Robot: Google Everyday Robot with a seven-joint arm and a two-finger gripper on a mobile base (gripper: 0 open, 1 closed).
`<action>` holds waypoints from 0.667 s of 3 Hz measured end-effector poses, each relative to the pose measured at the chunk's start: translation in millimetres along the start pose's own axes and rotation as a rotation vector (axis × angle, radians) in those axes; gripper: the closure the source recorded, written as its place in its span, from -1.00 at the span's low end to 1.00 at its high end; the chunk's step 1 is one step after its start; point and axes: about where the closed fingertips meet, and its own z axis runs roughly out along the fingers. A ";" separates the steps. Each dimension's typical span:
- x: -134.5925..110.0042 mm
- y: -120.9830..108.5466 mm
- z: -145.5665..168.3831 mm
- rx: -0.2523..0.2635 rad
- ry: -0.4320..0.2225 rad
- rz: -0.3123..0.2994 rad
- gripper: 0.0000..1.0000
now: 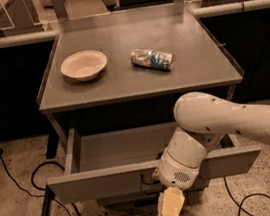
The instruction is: Open top drawer
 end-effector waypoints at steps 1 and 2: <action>6.7 1.3 5.4 -0.024 0.002 0.019 -1.00; 6.1 2.2 4.1 -0.024 0.002 0.019 -1.00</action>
Offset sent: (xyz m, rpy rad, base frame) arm -0.0573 -0.0310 0.0160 0.0463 0.0927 -0.0647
